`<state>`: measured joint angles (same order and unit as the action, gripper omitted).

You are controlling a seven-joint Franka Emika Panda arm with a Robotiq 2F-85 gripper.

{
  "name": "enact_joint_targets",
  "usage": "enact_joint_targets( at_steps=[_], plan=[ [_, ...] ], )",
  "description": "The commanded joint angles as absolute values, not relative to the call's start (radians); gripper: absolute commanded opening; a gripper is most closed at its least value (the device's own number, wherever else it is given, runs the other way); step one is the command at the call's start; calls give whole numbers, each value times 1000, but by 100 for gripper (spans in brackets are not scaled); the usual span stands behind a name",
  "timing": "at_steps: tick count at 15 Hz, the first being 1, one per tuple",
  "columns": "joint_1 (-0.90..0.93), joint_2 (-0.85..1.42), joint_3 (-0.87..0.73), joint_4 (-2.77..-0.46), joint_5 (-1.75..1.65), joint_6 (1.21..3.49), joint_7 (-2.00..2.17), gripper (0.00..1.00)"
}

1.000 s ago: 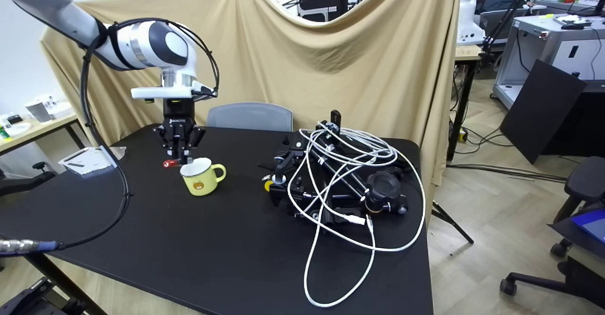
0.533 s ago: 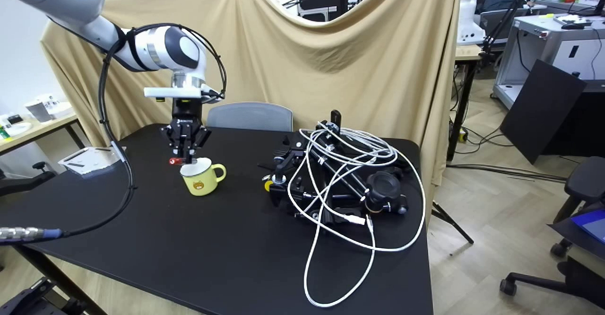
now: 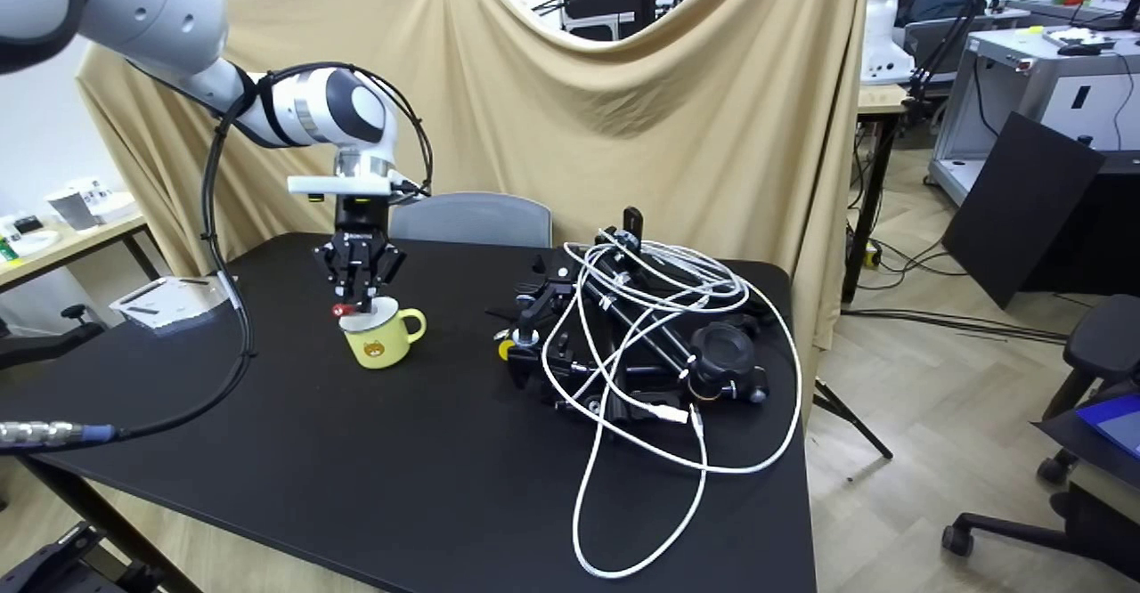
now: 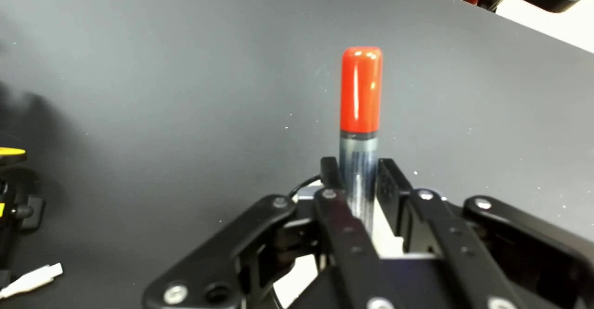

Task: Put the marker into the cup.

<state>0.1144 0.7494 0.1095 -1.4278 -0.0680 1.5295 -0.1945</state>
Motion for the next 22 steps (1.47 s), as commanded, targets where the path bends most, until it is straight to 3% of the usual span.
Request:
enact_joint_targets(
  at_steps=[1, 7, 22],
  plan=[
    [128, 800, 107, -1337, -85, 1483, -201, 59],
    [148, 755, 103, -1375, -104, 1553, -169, 98],
    [187, 125, 94, -2045, -214, 1997, 221, 100]
  ],
)
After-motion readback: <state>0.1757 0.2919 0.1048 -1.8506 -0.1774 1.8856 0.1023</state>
